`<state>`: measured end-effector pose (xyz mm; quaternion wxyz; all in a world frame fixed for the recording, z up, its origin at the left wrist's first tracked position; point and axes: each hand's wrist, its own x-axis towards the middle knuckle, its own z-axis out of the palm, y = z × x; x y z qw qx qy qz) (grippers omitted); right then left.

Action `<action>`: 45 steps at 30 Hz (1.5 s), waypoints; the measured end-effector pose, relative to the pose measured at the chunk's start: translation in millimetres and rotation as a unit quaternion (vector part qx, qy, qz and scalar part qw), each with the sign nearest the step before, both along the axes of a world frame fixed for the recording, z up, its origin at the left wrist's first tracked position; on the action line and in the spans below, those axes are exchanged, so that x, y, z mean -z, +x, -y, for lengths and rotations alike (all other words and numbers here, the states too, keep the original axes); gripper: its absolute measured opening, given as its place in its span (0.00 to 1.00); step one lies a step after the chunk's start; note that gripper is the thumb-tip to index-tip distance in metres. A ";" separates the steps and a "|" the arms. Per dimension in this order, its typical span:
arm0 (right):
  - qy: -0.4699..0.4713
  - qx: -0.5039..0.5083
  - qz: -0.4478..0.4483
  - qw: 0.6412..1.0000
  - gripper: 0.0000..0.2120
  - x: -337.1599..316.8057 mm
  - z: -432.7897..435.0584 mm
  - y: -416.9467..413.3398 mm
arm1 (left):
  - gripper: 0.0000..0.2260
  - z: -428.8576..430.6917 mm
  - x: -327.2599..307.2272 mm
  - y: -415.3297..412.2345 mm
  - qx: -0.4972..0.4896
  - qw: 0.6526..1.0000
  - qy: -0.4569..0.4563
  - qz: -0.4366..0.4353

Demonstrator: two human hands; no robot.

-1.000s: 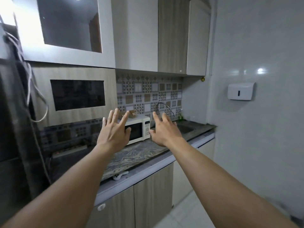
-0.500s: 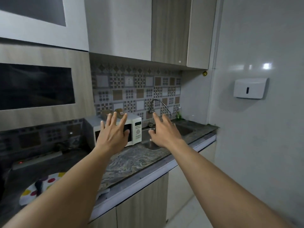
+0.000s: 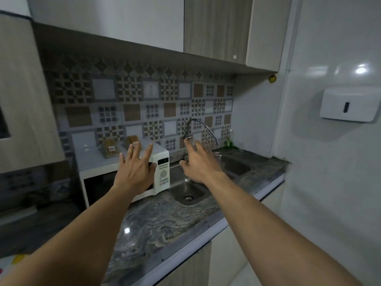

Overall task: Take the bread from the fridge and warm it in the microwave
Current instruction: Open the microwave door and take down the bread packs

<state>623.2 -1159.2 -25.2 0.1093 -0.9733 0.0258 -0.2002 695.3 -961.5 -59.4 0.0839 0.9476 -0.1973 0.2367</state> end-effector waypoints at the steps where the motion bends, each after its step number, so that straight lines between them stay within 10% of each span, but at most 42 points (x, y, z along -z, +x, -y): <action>1: 0.001 -0.009 0.000 1.000 0.35 3.9 9.2 19.4 | 0.29 7.8 4.9 15.1 -0.007 1.000 0.003 -0.004; 20: 0.028 -0.188 -0.083 0.978 0.34 96.8 71.0 336.7 | 0.26 69.2 76.9 247.9 -0.131 0.990 -0.008 -0.054; 29: 0.004 -0.227 -0.084 0.970 0.32 115.3 51.6 426.7 | 0.08 78.7 134.7 306.5 -0.133 0.989 -0.057 -0.032; 45: -0.067 -0.313 -0.042 0.946 0.22 146.0 63.0 479.6 | 0.13 128.4 190.9 345.3 -0.232 0.882 -0.380 -0.156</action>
